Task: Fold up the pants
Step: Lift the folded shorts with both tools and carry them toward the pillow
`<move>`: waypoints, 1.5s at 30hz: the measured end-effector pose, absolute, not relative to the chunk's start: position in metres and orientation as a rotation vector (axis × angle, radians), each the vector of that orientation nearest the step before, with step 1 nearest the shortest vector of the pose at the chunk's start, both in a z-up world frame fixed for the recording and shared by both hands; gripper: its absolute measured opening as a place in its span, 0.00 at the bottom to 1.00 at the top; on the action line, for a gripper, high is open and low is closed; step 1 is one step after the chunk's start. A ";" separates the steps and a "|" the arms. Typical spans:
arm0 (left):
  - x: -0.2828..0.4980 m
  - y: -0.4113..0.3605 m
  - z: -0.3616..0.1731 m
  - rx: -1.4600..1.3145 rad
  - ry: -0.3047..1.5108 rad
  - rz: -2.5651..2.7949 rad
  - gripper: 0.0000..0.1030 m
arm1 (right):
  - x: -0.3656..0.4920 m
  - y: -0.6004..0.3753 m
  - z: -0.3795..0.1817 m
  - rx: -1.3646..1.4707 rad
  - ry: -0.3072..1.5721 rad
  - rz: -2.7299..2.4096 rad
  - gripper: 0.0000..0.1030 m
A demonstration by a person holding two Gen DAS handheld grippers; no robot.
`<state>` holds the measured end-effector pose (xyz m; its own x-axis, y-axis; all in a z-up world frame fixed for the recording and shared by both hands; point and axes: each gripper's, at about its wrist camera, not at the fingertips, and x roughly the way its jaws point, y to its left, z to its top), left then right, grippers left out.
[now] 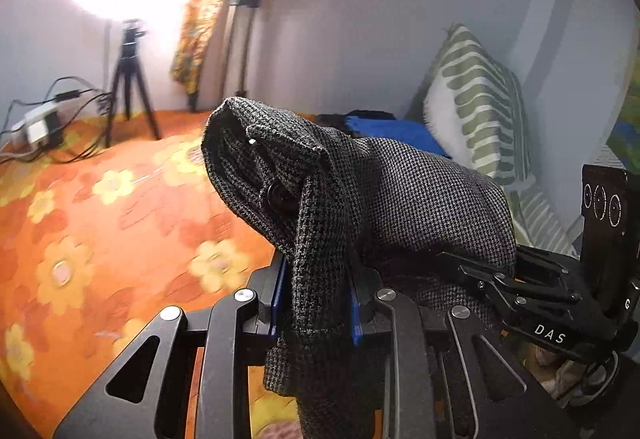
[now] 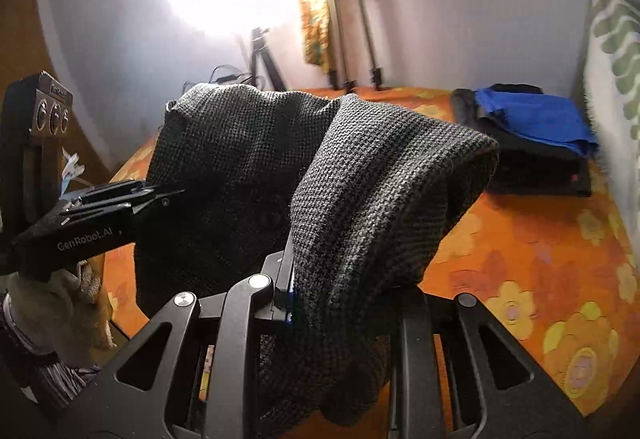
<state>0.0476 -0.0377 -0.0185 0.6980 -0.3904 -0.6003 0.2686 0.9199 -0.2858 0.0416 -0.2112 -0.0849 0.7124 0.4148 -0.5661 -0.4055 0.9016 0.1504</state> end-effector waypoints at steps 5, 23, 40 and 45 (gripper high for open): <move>0.071 -0.065 -0.009 -0.187 0.685 -0.420 0.22 | 0.054 -0.239 -0.068 0.001 0.607 0.408 0.22; 0.199 -0.193 0.010 -0.175 0.646 -0.571 0.22 | 0.154 -0.357 -0.018 -0.051 0.545 0.204 0.22; 0.312 -0.235 -0.006 -0.210 0.676 -0.552 0.22 | 0.288 -0.410 -0.013 -0.066 0.563 0.184 0.22; 0.346 -0.231 -0.033 -0.229 0.748 -0.525 0.22 | 0.330 -0.440 -0.037 0.031 0.628 0.240 0.22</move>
